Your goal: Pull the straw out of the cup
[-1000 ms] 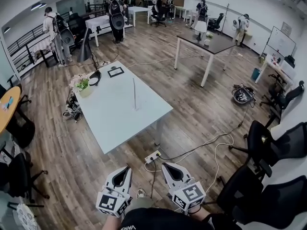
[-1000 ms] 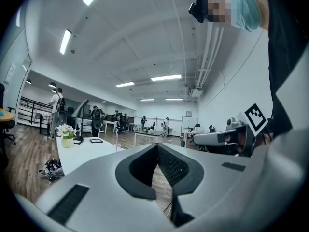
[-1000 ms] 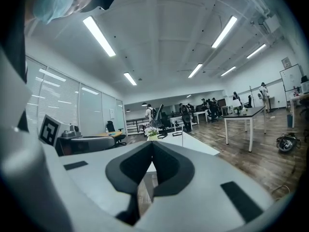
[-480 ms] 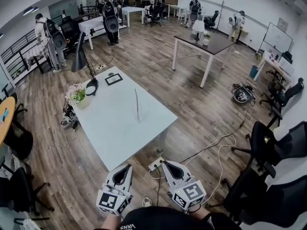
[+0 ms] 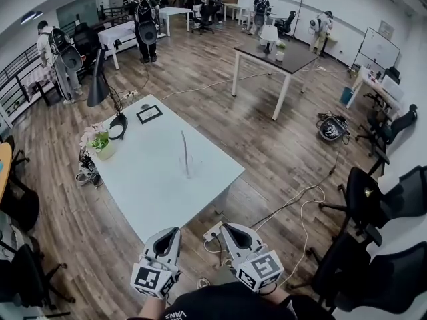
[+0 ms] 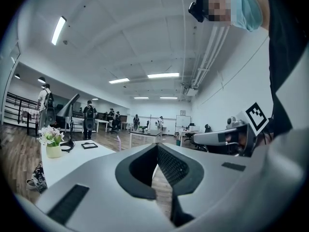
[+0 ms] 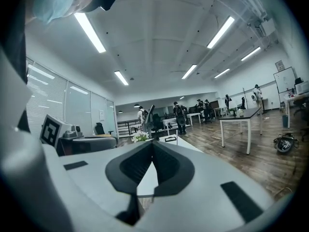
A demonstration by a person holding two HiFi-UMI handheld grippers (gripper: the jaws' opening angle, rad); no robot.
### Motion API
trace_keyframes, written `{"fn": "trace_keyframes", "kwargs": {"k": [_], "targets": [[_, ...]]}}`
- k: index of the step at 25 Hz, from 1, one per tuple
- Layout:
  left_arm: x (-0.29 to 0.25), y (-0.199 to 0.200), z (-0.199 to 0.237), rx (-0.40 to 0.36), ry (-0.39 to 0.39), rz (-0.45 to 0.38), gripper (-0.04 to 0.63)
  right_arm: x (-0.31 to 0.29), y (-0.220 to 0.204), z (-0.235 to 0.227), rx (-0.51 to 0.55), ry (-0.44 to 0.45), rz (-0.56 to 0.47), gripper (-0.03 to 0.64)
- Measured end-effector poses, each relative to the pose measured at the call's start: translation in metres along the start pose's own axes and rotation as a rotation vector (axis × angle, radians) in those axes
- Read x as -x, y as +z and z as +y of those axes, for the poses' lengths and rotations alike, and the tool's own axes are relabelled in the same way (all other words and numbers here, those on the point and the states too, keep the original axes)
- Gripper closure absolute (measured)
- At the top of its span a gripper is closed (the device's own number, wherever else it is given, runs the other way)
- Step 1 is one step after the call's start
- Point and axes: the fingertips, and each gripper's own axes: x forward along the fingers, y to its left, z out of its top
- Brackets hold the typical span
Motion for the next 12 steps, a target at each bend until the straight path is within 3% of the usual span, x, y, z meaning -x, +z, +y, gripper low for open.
{"fn": "trace_keyframes", "kwargs": {"k": [12], "targets": [[-0.067, 0.016, 0.030, 0.009, 0.086, -0.014, 0.584, -0.059, 0.023, -0.059, 0.015, 0.078, 0.007, 0.600]]}}
